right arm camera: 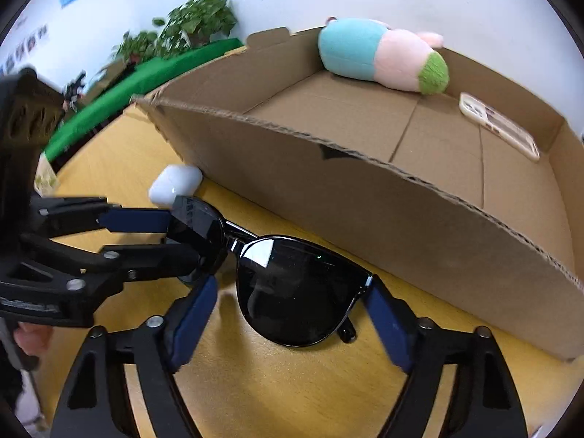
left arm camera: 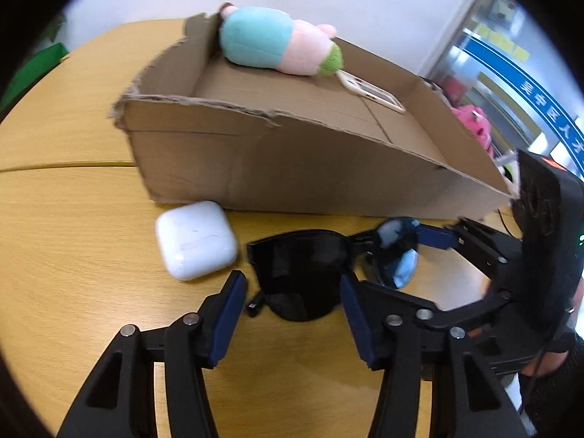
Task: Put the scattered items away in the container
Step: 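Lower the left gripper onto the black sunglasses and close on the bridge, then lift the sunglasses with the left gripper and carry them over the box, then open the left gripper to drop the sunglasses into the box, then withdraw, then close the left gripper on the pink pen's cap end on the table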
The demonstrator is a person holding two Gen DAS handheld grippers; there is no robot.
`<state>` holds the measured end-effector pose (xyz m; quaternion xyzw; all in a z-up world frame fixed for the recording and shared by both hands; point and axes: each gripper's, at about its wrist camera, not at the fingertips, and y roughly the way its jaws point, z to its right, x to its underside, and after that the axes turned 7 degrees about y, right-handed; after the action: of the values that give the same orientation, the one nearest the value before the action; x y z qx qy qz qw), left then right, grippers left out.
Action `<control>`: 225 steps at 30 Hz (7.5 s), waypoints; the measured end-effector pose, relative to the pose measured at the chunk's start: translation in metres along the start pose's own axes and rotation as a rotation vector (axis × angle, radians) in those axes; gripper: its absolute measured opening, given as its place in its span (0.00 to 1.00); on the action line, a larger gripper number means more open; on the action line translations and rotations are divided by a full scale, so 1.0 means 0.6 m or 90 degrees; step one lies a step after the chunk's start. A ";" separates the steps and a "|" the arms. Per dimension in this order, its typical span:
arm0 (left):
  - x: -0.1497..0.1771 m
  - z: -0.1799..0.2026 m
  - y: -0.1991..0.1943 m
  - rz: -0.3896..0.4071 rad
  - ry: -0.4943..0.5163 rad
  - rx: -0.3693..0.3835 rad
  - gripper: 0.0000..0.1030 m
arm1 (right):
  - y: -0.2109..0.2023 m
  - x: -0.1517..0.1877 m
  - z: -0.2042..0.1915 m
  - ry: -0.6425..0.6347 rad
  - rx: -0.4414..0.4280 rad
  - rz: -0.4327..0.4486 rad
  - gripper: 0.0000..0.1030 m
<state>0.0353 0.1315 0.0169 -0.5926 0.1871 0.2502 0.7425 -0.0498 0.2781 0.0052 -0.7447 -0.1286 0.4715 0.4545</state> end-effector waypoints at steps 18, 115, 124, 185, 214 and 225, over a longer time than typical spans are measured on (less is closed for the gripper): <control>-0.001 0.032 0.010 -0.016 -0.004 0.032 0.55 | -0.042 0.051 0.016 0.037 0.028 0.030 0.60; -0.363 -0.072 0.067 -0.056 0.077 -0.153 0.40 | 0.064 -0.312 0.192 0.200 -0.011 -0.039 0.92; -0.256 0.054 -0.137 0.194 0.128 -0.278 0.80 | -0.169 -0.174 0.161 0.183 0.069 0.158 1.00; -0.110 0.177 -0.150 0.210 0.066 -0.179 0.80 | -0.282 -0.054 0.109 0.175 0.115 0.200 1.00; -0.045 0.267 -0.006 0.021 0.121 0.007 0.80 | -0.259 0.121 0.303 0.374 0.185 0.078 1.00; 0.025 0.367 0.080 -0.143 0.192 0.100 0.78 | -0.202 0.148 0.312 0.359 0.173 0.007 0.96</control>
<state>0.0146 0.3565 0.0207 -0.5810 0.2479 0.0588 0.7730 -0.1281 0.5045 0.0235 -0.7793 0.0706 0.2619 0.5649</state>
